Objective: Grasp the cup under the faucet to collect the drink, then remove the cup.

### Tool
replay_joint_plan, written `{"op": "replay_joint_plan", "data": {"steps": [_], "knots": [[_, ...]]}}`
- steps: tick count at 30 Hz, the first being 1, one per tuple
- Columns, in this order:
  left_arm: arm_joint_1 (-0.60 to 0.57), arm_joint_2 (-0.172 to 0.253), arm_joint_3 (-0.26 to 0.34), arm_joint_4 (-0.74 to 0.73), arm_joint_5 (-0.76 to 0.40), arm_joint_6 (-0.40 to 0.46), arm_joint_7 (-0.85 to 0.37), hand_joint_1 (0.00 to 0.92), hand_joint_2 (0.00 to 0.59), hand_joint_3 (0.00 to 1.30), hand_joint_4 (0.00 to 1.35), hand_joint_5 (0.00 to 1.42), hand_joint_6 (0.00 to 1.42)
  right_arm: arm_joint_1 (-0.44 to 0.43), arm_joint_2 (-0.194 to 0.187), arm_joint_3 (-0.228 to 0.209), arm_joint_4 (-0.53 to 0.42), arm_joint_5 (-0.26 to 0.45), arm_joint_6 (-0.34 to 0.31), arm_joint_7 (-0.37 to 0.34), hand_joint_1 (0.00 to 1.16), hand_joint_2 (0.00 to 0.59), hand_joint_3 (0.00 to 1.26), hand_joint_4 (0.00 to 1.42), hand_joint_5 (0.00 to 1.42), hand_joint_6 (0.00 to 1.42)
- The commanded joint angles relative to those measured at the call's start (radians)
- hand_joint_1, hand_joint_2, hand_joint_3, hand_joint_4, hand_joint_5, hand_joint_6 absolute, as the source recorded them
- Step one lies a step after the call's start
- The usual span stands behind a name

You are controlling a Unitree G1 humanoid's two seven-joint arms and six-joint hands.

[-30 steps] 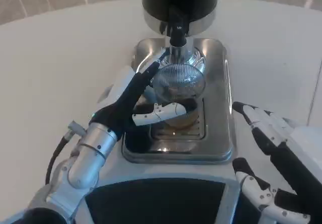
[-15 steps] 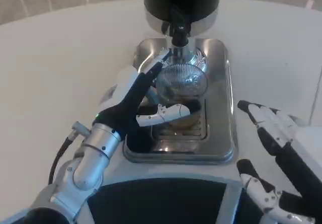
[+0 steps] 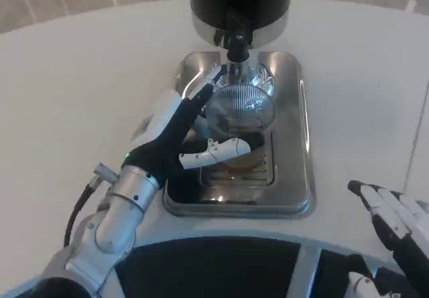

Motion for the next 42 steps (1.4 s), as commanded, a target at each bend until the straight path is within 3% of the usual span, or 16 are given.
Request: {"op": "replay_joint_plan", "data": {"steps": [1,10,15,22,42], "knots": [[0.031,0.001,-0.007,0.034,0.004,0.014,-0.035,0.359,0.071,0.09,0.26,0.55,0.81,-0.011,0.027,0.015,-0.014,-0.024,0.022,0.009,0.23,0.584,0.00,0.00,0.00,0.00],[0.018,0.004,-0.030,0.038,0.041,0.015,-0.010,0.358,0.071,0.07,0.25,0.54,0.81,-0.041,0.027,0.003,-0.014,-0.012,0.034,0.033,0.23,0.586,0.00,0.00,0.00,0.00],[0.010,0.003,-0.049,0.036,0.071,0.023,0.018,0.399,0.068,0.03,0.25,0.57,0.88,-0.034,0.033,-0.011,-0.014,0.001,0.028,0.036,0.23,0.586,0.00,0.00,0.00,0.00],[0.000,-0.002,-0.068,0.038,0.084,0.052,0.039,0.407,0.061,0.05,0.27,0.62,0.98,-0.006,0.047,0.001,-0.014,-0.003,0.024,0.025,0.22,0.586,0.00,0.00,0.00,0.00],[0.007,-0.038,-0.049,0.041,0.083,0.094,0.141,0.428,0.083,0.51,0.61,0.89,1.22,-0.022,0.040,0.034,-0.014,-0.028,0.067,0.027,0.22,0.580,0.00,0.00,0.00,0.00]]}}
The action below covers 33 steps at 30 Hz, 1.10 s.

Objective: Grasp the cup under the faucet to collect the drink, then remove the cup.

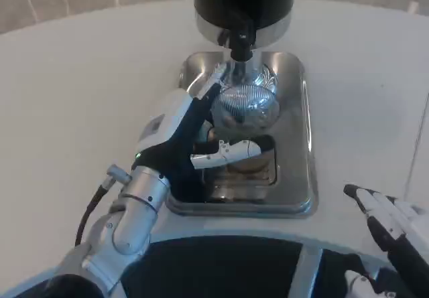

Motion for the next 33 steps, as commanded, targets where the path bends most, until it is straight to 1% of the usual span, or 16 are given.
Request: {"op": "replay_joint_plan", "data": {"steps": [1,7,14,20,26,30,33], "knots": [[0.032,-0.011,0.006,0.023,0.001,0.030,0.005,0.428,0.084,0.52,0.63,0.91,1.22,-0.007,0.042,0.000,-0.014,-0.009,0.013,-0.001,0.22,0.579,0.00,0.00,0.00,0.00],[0.045,-0.015,0.020,0.013,-0.002,0.024,0.032,0.428,0.085,0.58,0.68,0.93,1.23,-0.009,0.041,-0.001,-0.014,-0.008,0.015,0.002,0.22,0.572,0.00,0.00,0.00,0.00],[0.059,-0.014,0.033,0.016,-0.009,-0.004,0.056,0.431,0.088,0.61,0.73,0.96,1.25,-0.001,0.045,0.014,-0.014,-0.020,0.013,-0.004,0.22,0.568,0.01,0.00,0.00,0.00],[0.071,-0.008,0.042,0.000,0.011,-0.047,0.121,0.444,0.087,0.73,0.85,1.08,1.33,0.002,0.051,0.017,-0.014,-0.024,0.015,-0.005,0.23,0.569,0.01,0.00,0.00,0.00],[0.081,0.000,0.046,-0.009,0.020,-0.082,0.171,0.461,0.087,0.79,0.93,1.15,1.39,-0.006,0.058,0.034,-0.014,-0.043,0.022,-0.001,0.24,0.571,0.01,0.00,0.00,0.00],[0.085,0.008,0.048,-0.015,0.023,-0.097,0.190,0.482,0.101,0.87,1.00,1.22,1.42,-0.010,0.056,0.046,-0.014,-0.054,0.035,0.000,0.25,0.571,0.01,0.00,0.00,0.00],[0.089,0.024,0.053,-0.030,0.028,-0.112,0.206,0.500,0.109,0.95,1.10,1.28,1.42,-0.020,0.049,0.059,-0.014,-0.065,0.052,0.004,0.25,0.571,0.01,0.00,0.00,0.00]]}}
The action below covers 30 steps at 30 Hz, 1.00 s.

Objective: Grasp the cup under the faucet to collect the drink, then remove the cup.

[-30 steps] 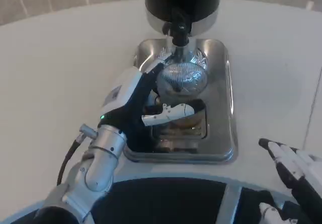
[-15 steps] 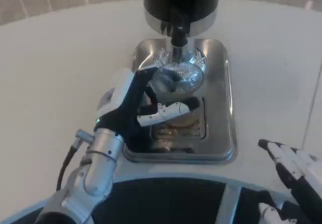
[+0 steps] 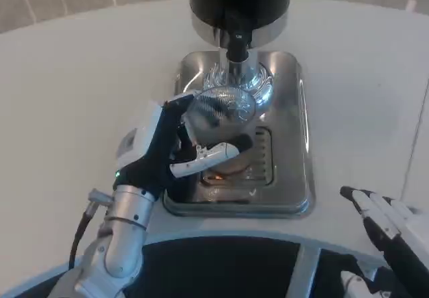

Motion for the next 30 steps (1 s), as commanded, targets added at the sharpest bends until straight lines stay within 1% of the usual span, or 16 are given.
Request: {"op": "replay_joint_plan", "data": {"steps": [1,8,9,12,19,26,30], "knots": [[0.011,0.034,0.011,-0.035,0.022,-0.048,0.041,0.511,0.108,0.97,1.13,1.31,1.42,-0.020,0.047,0.019,-0.014,-0.025,0.029,0.006,0.26,0.571,0.01,0.00,0.00,0.00],[0.033,0.077,0.028,-0.068,0.025,-0.085,0.027,0.529,0.105,1.02,1.22,1.37,1.42,-0.046,0.031,0.047,-0.014,-0.049,0.067,0.013,0.26,0.568,0.01,0.00,0.00,0.00],[0.041,0.090,0.034,-0.074,0.021,-0.093,0.020,0.529,0.101,1.02,1.23,1.37,1.42,-0.048,0.029,0.049,-0.014,-0.051,0.071,0.013,0.26,0.566,0.01,0.00,0.00,0.00],[0.058,0.117,0.046,-0.085,0.012,-0.111,0.002,0.527,0.097,1.02,1.23,1.38,1.42,-0.055,0.023,0.059,-0.014,-0.059,0.083,0.016,0.26,0.564,0.01,0.00,0.00,0.00],[0.098,0.165,0.078,-0.104,-0.008,-0.150,-0.045,0.529,0.092,1.02,1.24,1.38,1.42,-0.084,0.014,0.077,-0.014,-0.078,0.101,0.025,0.26,0.561,0.01,0.00,0.00,0.00],[0.168,0.212,0.119,-0.154,-0.053,-0.199,-0.115,0.531,0.086,1.02,1.24,1.39,1.42,-0.142,0.004,0.104,-0.014,-0.117,0.130,0.048,0.26,0.561,0.01,0.00,0.00,0.00],[0.217,0.232,0.147,-0.198,-0.079,-0.212,-0.154,0.534,0.083,1.02,1.24,1.39,1.42,-0.167,-0.007,0.116,-0.014,-0.133,0.143,0.059,0.26,0.561,0.01,0.00,0.00,0.00]]}}
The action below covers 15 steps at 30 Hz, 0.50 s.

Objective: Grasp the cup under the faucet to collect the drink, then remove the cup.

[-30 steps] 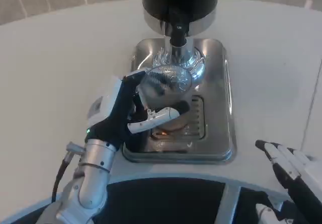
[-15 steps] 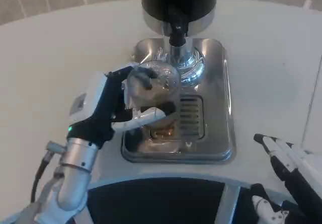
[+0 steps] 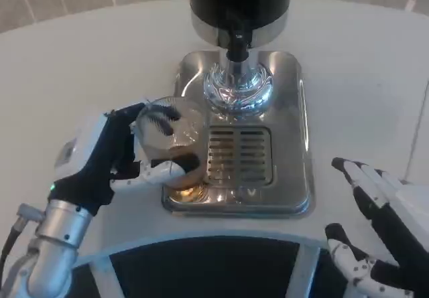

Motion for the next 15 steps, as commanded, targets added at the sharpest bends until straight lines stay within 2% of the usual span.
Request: {"op": "replay_joint_plan", "data": {"steps": [1,6,9,15], "knots": [[0.056,0.036,0.040,-0.062,-0.044,-0.041,-0.036,0.537,0.082,1.02,1.24,1.38,1.42,-0.027,-0.002,0.012,-0.015,-0.021,0.018,0.022,0.26,0.561,0.01,0.00,0.00,0.00],[0.112,0.046,0.070,-0.121,-0.059,-0.050,-0.066,0.540,0.081,1.02,1.24,1.38,1.42,-0.062,-0.031,0.036,-0.015,-0.035,0.026,0.046,0.26,0.560,0.01,0.00,0.00,0.00],[0.142,0.056,0.091,-0.151,-0.070,-0.051,-0.077,0.540,0.080,1.02,1.24,1.38,1.42,-0.079,-0.060,0.056,-0.011,-0.036,0.030,0.057,0.25,0.559,0.01,0.00,0.00,0.00],[0.195,0.065,0.133,-0.205,-0.092,-0.044,-0.103,0.541,0.080,1.02,1.24,1.38,1.42,-0.089,-0.092,0.095,-0.002,-0.046,0.033,0.052,0.25,0.560,0.01,0.00,0.00,0.00]]}}
